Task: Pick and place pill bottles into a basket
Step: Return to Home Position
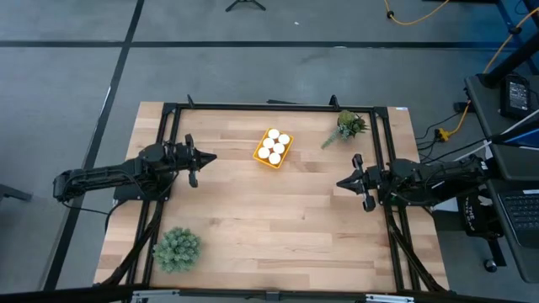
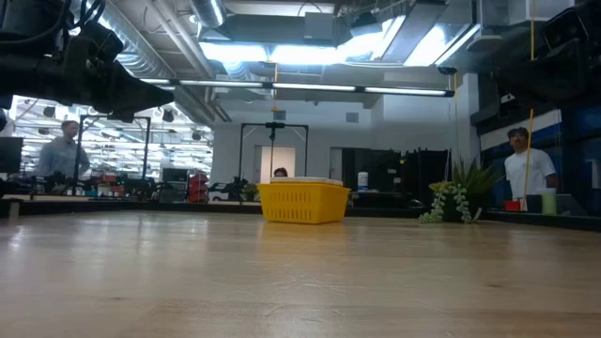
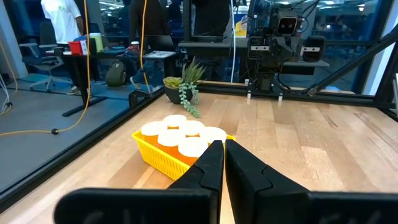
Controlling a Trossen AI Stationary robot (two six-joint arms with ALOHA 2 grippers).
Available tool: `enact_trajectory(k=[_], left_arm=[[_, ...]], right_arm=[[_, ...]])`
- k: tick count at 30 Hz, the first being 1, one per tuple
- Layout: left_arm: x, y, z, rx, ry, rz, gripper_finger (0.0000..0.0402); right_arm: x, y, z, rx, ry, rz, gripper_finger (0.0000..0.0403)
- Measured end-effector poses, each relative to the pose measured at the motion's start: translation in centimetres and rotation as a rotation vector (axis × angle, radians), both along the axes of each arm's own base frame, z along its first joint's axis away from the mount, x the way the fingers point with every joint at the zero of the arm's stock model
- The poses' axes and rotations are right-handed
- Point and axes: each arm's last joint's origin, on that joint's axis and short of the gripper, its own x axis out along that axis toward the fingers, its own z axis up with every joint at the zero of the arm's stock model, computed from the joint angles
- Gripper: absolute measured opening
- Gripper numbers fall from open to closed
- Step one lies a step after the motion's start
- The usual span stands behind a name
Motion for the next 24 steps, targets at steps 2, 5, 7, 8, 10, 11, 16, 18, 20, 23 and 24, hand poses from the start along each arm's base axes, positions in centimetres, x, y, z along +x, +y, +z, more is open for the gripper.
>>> enact_trajectory(k=[2,5,7,8,10,11,16,18,20,23,24], left_arm=[[0.0,0.0,0.0,0.0,0.0,0.0,0.001],[0.0,0.0,0.0,0.0,0.0,0.0,0.0007],[0.0,0.0,0.0,0.0,0.0,0.0,0.0007],[0.0,0.0,0.0,0.0,0.0,0.0,0.0007],[0.0,0.0,0.0,0.0,0.0,0.0,0.0008],[0.0,0.0,0.0,0.0,0.0,0.0,0.001],[0.0,0.0,0.0,0.0,0.0,0.0,0.0012],[0.0,0.0,0.0,0.0,0.0,0.0,0.0011],[0.0,0.0,0.0,0.0,0.0,0.0,0.0009],[0.0,0.0,0.0,0.0,0.0,0.0,0.0008],[0.0,0.0,0.0,0.0,0.0,0.0,0.0009]], right_arm=[[-0.03,0.0,0.01,-0.017,-0.004,0.0,0.0023],[-0.28,-0.04,0.2,-0.013,-0.029,0.0,0.0023],[-0.46,-0.07,0.36,-0.01,-0.05,0.0,0.0023],[-0.56,-0.09,0.44,-0.009,-0.061,0.0,0.0024],[-0.75,-0.1,0.65,0.006,-0.086,0.002,0.0024],[-0.75,-0.09,0.66,0.015,-0.086,0.003,0.0024],[-0.72,-0.02,0.32,-0.068,-0.062,0.009,0.0024],[-0.72,-0.02,0.18,-0.089,-0.051,0.009,0.0024],[-0.71,-0.03,0.19,-0.083,-0.051,0.008,0.0024],[-0.72,-0.03,0.22,-0.077,-0.053,0.008,0.0024],[-0.72,-0.03,0.32,-0.05,-0.06,0.008,0.0024]])
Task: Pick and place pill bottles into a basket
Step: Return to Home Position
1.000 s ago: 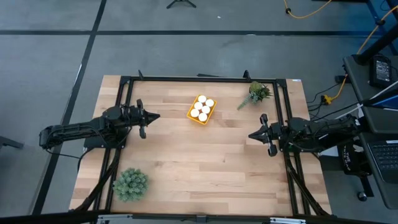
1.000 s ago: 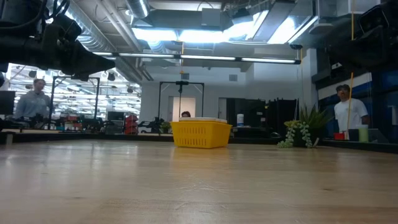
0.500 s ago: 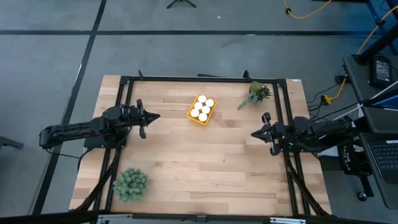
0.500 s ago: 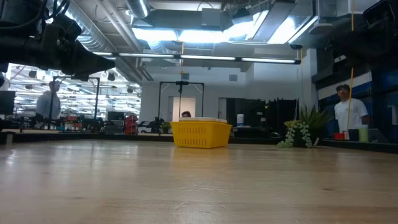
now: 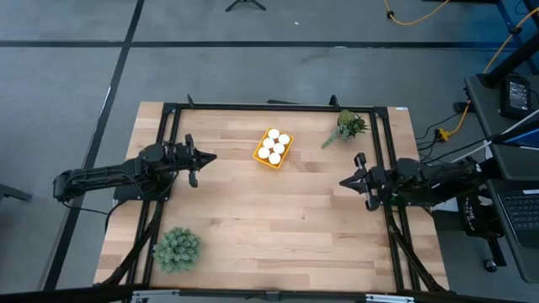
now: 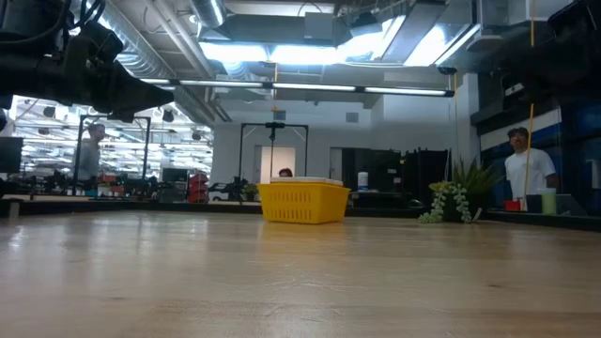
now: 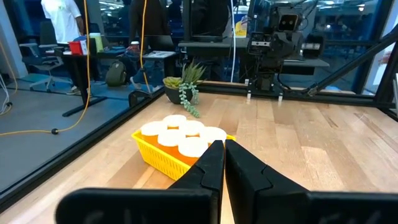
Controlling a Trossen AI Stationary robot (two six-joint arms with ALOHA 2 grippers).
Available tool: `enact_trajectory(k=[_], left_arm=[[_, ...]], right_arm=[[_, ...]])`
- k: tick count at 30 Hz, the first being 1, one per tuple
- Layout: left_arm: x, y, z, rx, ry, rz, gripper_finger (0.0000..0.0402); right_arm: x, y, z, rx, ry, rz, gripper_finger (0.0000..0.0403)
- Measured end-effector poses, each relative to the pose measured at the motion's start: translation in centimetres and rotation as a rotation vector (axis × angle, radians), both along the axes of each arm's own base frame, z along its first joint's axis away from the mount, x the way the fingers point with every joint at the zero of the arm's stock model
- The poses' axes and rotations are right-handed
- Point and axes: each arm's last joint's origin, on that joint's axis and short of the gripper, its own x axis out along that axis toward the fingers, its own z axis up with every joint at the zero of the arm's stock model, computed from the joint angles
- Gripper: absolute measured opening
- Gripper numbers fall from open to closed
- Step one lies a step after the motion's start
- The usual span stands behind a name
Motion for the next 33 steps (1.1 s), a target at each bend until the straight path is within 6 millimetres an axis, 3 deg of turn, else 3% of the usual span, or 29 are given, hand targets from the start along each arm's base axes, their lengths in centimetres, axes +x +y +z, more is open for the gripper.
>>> enact_trajectory(k=[4,8,33], left_arm=[[0.0,0.0,0.0,0.0,0.0,0.0,0.0012],[0.0,0.0,0.0,0.0,0.0,0.0,0.001],[0.0,0.0,0.0,0.0,0.0,0.0,0.0011]], right_arm=[[-0.1,-0.02,1.02,0.252,-0.069,0.022,0.0023],[-0.13,-0.02,1.2,0.376,-0.069,0.037,0.0023],[-0.11,-0.02,1.11,0.392,-0.057,0.036,0.0023]])
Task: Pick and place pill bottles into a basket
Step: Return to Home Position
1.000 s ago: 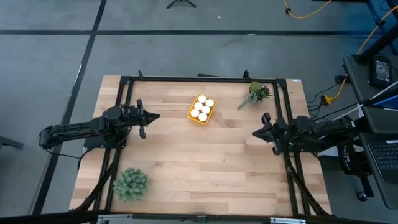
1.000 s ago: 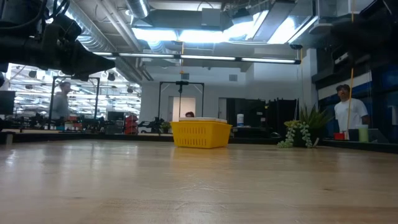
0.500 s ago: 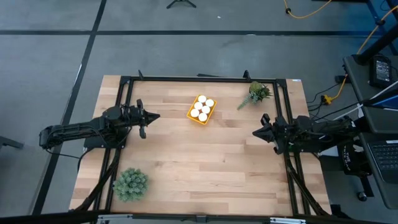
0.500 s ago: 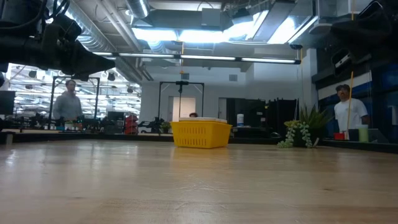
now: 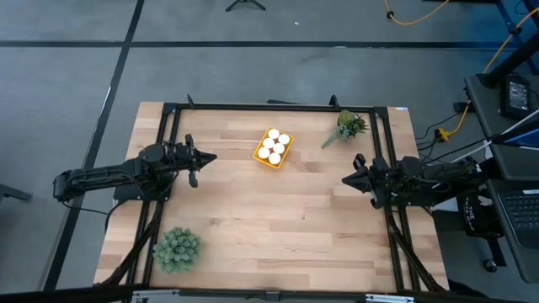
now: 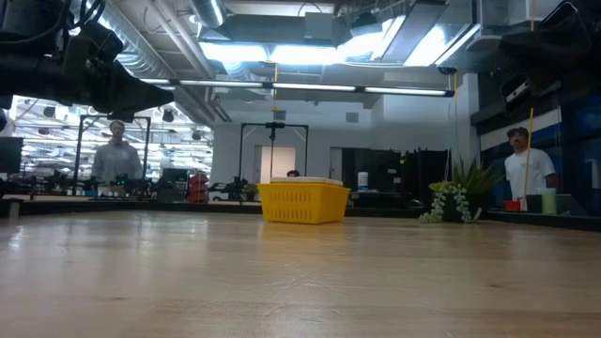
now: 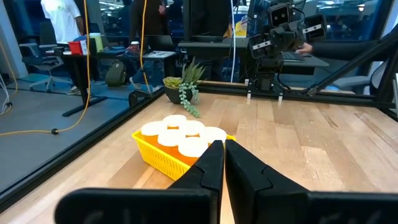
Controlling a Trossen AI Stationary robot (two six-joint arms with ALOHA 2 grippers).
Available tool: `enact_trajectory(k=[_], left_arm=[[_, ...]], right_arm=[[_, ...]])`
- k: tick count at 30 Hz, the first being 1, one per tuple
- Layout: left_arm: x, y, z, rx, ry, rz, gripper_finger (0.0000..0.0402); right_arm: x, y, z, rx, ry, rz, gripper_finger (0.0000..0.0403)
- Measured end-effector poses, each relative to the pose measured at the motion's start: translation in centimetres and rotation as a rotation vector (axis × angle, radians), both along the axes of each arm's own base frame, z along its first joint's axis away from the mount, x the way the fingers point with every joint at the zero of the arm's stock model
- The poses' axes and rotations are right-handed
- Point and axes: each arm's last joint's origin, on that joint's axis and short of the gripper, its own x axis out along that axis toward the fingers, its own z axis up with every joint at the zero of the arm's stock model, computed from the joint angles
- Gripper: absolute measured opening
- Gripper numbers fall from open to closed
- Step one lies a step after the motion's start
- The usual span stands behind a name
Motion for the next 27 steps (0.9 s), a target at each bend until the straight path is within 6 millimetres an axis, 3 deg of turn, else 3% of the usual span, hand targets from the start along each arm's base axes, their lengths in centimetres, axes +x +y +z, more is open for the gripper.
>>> enact_trajectory(k=[27], left_arm=[[0.0,0.0,0.0,0.0,0.0,0.0,0.0008]], right_arm=[[0.0,0.0,0.0,0.0,0.0,0.0,0.0023]])
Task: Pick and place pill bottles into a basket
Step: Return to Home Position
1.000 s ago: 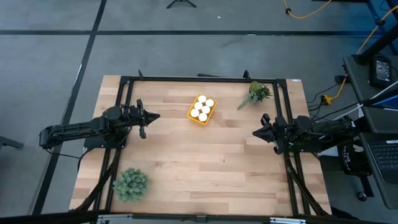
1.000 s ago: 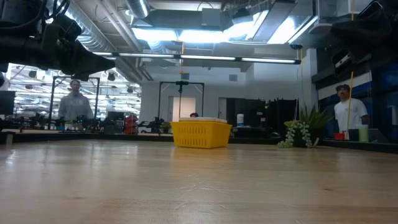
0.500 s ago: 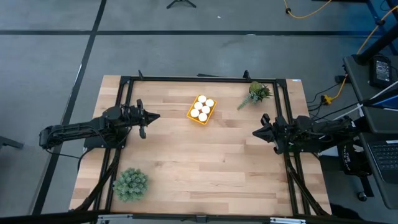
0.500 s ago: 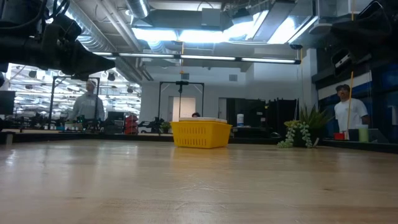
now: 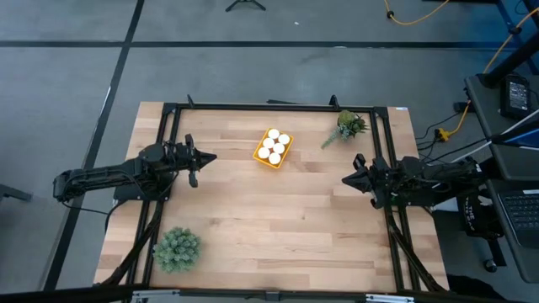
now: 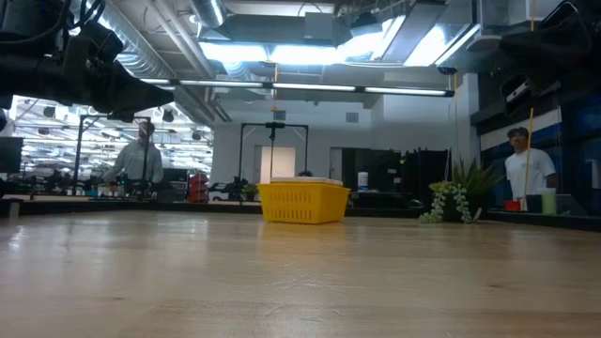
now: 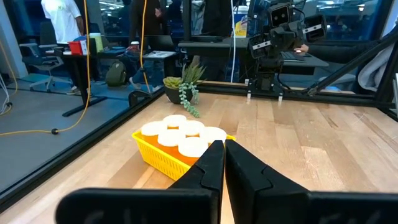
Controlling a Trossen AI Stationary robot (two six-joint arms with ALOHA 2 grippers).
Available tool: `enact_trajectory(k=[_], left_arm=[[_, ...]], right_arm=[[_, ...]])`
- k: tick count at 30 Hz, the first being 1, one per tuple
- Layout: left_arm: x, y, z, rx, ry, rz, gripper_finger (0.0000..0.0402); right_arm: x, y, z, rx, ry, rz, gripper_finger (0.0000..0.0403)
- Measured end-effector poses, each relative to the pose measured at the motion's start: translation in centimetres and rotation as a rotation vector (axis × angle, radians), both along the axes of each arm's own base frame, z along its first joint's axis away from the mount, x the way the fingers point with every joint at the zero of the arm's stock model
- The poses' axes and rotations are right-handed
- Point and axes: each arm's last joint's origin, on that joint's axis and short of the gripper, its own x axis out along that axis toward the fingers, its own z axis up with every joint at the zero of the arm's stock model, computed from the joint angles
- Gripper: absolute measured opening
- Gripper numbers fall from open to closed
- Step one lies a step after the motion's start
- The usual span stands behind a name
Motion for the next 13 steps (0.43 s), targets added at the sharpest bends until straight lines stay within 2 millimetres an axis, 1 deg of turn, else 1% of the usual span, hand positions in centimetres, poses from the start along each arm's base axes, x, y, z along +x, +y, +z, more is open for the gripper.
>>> enact_trajectory(k=[7,13], left_arm=[[0.0,0.0,0.0,0.0,0.0,0.0,0.0012],[0.0,0.0,0.0,0.0,0.0,0.0,0.0008]], right_arm=[[0.0,0.0,0.0,0.0,0.0,0.0,0.0023],[0.0,0.0,0.0,0.0,0.0,0.0,0.0023]])
